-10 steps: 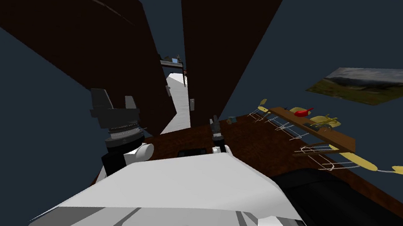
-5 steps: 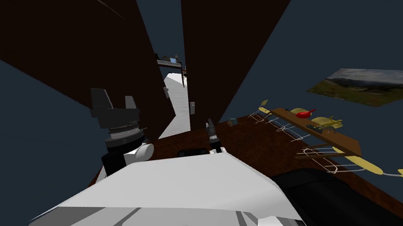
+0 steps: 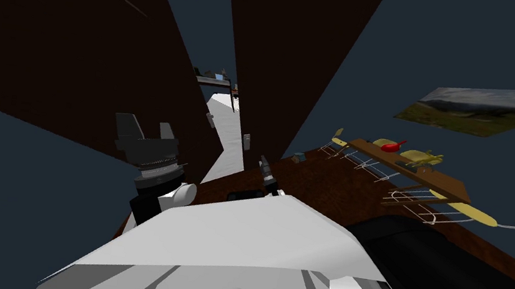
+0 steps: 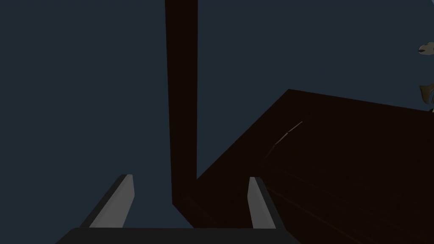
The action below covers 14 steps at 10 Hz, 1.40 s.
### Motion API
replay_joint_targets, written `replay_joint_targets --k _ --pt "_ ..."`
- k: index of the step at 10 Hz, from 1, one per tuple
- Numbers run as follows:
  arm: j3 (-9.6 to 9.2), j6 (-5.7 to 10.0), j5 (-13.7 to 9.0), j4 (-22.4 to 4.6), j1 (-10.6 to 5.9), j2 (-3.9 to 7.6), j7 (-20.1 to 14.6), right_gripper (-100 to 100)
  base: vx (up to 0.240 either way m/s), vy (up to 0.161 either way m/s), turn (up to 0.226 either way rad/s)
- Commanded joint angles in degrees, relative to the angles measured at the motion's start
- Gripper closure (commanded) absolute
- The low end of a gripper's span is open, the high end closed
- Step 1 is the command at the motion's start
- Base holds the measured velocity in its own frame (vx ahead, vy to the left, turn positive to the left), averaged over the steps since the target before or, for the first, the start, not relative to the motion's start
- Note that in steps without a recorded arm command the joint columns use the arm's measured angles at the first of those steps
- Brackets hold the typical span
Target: Push the door open
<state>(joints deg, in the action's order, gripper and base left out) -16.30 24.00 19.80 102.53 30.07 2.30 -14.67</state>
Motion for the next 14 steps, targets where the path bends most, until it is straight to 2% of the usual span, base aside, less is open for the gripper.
replay_joint_targets --k 1,8,9,10,12,14 --pt "-0.62 -0.64 1.2 -1.9 -0.47 -0.59 -0.5 -100 0.199 0.049 -0.029" --pt "-2.98 -2.6 4.9 -5.9 -0.48 -2.19 -2.0 -100 0.195 0.049 -0.023" --pt "-2.75 -2.18 4.6 -5.8 -0.37 -2.03 -1.8 -100 0.08 0.02 -0.004" --pt "-2.53 -2.62 4.5 -6.3 -1.15 -0.96 -1.7 -100 0.141 0.033 0.026" --pt "-2.34 -3.0 4.4 -6.7 -1.78 -0.64 -1.5 -100 0.166 0.053 0.02" --pt "-2.07 -3.55 4.2 -7.3 -2.69 -0.94 -1.3 -100 0.166 0.033 0.022"
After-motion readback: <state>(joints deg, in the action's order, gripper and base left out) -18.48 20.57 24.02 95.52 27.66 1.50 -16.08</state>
